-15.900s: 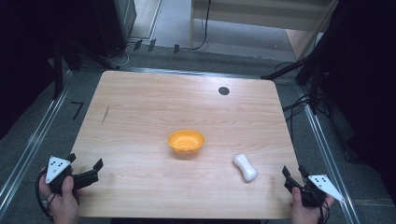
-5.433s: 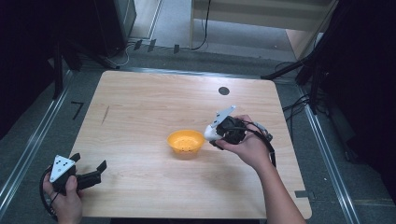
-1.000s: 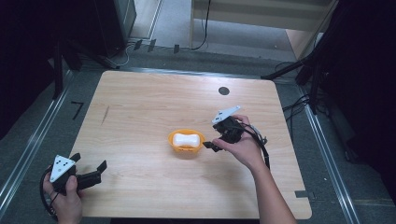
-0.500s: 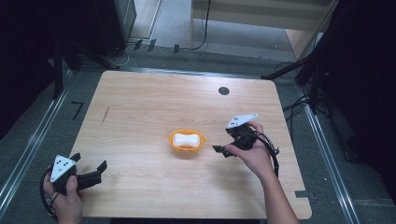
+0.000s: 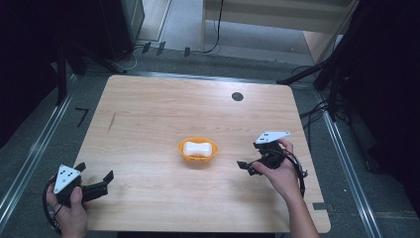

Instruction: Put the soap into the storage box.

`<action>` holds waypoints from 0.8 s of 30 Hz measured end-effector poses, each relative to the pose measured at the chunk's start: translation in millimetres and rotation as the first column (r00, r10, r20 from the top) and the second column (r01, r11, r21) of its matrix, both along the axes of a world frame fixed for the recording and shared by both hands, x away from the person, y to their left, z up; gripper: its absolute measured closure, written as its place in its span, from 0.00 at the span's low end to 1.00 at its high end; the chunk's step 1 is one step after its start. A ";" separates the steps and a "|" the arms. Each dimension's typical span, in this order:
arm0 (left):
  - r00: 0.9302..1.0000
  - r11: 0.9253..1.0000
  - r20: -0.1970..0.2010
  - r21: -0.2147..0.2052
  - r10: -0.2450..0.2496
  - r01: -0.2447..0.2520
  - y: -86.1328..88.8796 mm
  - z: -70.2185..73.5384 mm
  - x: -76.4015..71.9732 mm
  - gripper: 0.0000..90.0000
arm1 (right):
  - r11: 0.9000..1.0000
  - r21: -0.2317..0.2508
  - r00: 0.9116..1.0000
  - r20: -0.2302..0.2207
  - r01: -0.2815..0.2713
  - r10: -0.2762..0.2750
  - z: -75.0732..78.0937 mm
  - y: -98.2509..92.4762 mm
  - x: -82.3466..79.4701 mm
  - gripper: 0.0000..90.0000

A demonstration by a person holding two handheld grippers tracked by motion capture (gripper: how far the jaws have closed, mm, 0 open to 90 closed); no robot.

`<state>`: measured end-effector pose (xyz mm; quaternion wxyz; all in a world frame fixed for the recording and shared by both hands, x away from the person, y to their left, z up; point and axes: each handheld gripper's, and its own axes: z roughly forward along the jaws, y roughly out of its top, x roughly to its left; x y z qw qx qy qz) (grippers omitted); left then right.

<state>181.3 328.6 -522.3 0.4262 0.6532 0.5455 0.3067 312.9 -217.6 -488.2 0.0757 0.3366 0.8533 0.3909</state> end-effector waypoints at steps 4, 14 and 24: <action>1.000 1.000 0.000 0.001 -0.002 0.002 -0.2 0.0 -0.1 0.00 | 1.000 0.011 1.000 0.007 0.017 -0.017 -2.4 -8.8 -5.3 0.00; 1.000 1.000 0.003 0.001 -0.003 0.003 -0.6 -0.1 -0.1 0.00 | 0.999 0.002 0.999 0.016 0.052 -0.052 -8.9 -28.0 -20.5 0.00; 1.000 1.000 0.006 0.004 -0.002 0.002 -1.2 -0.2 -0.1 0.00 | 0.995 0.024 0.995 0.000 0.099 -0.099 -18.4 -49.5 -32.5 0.00</action>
